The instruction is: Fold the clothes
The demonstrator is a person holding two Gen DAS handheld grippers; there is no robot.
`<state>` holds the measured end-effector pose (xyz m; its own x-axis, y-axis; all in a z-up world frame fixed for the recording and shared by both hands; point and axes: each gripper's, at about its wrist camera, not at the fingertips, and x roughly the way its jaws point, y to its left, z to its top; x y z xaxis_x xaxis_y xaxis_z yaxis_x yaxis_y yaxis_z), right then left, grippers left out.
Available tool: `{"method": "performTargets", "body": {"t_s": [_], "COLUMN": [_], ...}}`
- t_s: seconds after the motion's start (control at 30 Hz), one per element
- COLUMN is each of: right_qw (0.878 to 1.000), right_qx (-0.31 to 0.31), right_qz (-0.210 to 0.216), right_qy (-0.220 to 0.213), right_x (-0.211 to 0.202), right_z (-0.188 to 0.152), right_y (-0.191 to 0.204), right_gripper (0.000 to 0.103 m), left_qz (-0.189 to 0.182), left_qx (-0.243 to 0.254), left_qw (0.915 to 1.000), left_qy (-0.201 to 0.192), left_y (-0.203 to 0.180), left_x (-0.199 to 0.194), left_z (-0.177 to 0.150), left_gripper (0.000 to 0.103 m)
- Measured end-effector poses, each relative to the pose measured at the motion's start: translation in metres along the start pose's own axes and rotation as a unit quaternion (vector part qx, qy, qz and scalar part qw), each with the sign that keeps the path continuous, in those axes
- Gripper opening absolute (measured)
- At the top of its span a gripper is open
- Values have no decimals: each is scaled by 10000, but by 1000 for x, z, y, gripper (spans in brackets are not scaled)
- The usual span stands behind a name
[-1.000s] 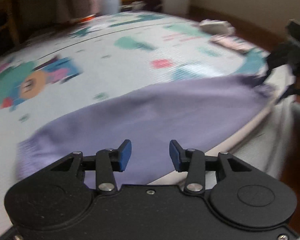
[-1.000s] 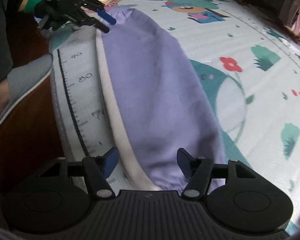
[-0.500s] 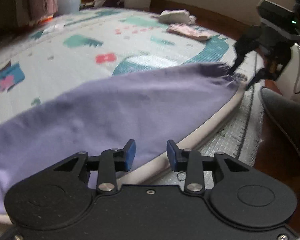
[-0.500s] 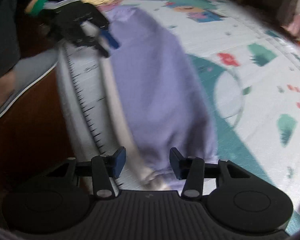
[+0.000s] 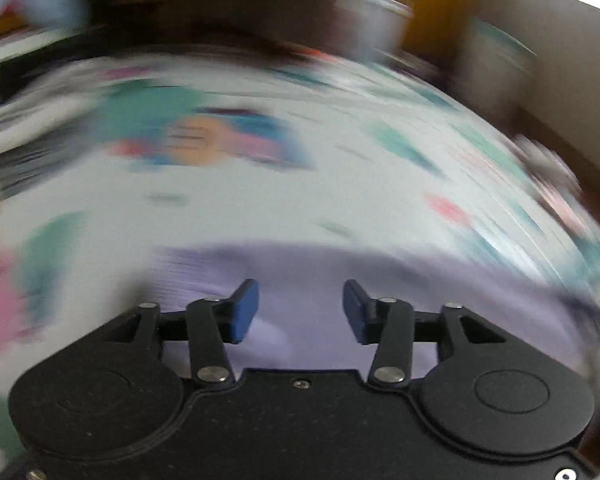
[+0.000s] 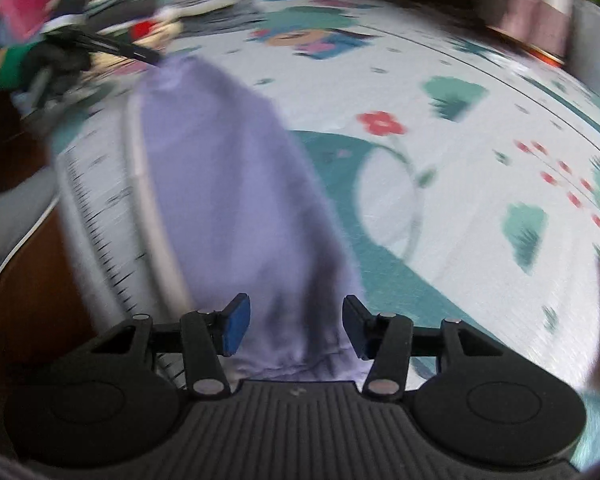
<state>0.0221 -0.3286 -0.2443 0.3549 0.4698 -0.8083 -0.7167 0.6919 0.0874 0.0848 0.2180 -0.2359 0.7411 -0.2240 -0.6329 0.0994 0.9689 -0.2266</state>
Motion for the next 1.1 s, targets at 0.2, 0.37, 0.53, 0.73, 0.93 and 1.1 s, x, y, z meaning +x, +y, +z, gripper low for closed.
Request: {"method": "performTargets", "body": {"t_s": [0.2,0.37,0.53,0.73,0.93,1.1], "right_qw": [9998,9982,9957,9959,9937,9917], "right_qx": [-75,-242,-303,-327,-733,-971], "right_qz": [90,202,325,285,217,246], "right_qy": [136,518,819,792,820,805], "right_x": [11,24,35,37,44,58], "right_z": [-1,-5,-3,-4,1,21], "right_y": [6,21,21,24,27,19], "right_gripper": [52,52,52,55,63,72], "left_qz": [-48,-538,-842,-890,-689,-742], "left_qx": [-1866,-3011,-3221,-2805,-2227,-2082], "left_qw": [9815,9496,9409,9520,9686,9737], "left_qy": [426,684,628,836,861,552], "left_y": [85,108,107,95,84,90], "left_x": [12,14,13,20,37,62], "left_z": [-2,-36,-40,-34,-18,20], "left_gripper": [51,52,53,51,19,19]}}
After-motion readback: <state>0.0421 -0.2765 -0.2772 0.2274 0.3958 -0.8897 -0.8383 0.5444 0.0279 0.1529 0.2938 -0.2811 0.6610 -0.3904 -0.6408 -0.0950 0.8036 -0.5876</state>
